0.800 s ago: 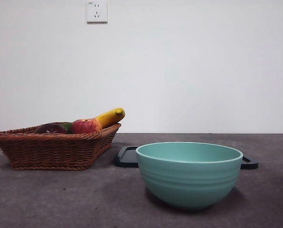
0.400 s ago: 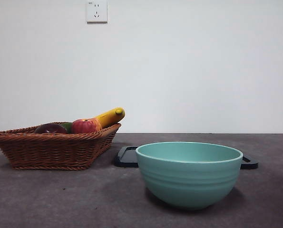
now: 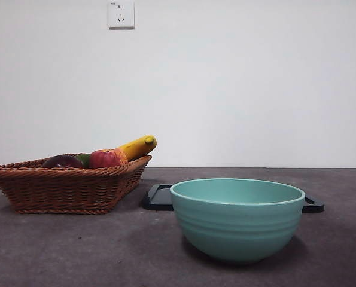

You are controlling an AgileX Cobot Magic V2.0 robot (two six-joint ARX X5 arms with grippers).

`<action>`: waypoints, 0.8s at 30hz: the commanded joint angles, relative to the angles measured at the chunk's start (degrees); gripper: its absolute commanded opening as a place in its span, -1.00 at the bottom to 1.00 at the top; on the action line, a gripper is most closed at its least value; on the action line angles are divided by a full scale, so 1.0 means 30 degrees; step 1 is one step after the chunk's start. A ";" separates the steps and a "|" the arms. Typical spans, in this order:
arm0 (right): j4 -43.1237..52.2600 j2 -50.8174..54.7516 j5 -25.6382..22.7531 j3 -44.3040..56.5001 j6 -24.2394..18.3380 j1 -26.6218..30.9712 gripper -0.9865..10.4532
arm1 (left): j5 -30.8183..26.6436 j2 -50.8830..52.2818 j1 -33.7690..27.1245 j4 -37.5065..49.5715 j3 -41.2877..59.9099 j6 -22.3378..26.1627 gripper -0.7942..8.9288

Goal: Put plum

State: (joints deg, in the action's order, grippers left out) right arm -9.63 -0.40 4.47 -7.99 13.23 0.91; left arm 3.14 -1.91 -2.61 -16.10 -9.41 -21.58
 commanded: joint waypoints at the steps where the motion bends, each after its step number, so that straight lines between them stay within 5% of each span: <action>1: 0.0095 -0.0255 0.0058 -0.1049 0.0525 0.0007 -0.81 | 0.0058 -0.0612 -0.0051 0.0058 -0.1086 -0.0197 -0.82; 10: -0.3133 -0.3796 0.1013 -0.5996 0.0284 0.0007 -0.81 | 0.2339 -0.4386 -0.0044 -0.1392 -0.5319 0.1042 -0.82; 24: -1.0724 -1.2677 0.7592 -1.3959 -0.2040 -0.0291 -0.81 | 0.8684 -1.2101 0.0488 -0.7257 -1.1868 0.5581 -0.82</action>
State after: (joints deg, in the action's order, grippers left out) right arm -40.93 -36.86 26.41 -48.21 9.48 0.38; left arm 28.34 -37.12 -1.28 -37.39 -43.44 -8.12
